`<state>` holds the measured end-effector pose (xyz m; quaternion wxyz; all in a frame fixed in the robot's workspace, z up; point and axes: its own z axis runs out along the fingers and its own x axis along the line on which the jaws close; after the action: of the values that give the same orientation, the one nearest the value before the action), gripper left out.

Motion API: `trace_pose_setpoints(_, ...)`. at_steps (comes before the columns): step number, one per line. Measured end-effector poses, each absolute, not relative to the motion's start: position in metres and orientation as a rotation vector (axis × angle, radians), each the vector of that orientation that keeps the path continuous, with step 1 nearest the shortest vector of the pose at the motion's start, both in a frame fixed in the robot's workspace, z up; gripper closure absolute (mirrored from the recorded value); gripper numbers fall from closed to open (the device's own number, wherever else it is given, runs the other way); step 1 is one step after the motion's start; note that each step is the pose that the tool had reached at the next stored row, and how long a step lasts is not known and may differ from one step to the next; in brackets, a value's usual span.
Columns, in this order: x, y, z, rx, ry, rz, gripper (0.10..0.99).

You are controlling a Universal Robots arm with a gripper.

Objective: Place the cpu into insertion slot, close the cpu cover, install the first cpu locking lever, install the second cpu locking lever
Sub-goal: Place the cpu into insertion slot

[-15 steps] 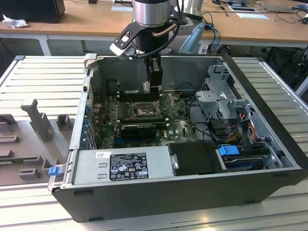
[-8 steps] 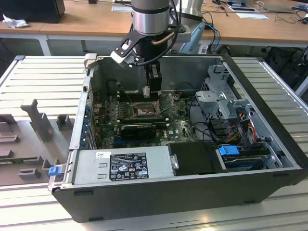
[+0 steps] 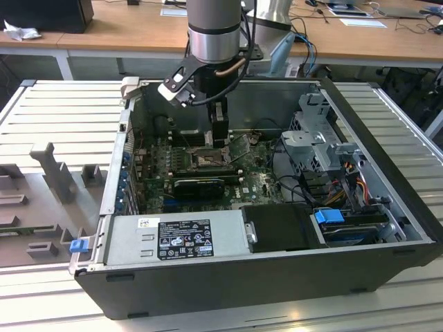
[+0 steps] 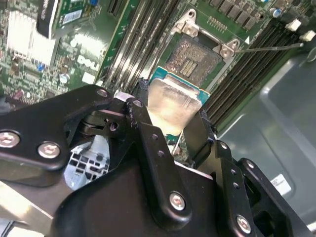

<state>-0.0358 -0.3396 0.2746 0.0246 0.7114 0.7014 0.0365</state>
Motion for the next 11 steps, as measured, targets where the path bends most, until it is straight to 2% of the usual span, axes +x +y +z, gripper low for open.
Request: trace_pose_setpoints(11, -0.044, -0.336, 0.246, 2.169, 2.203, 0.114, 0.557)
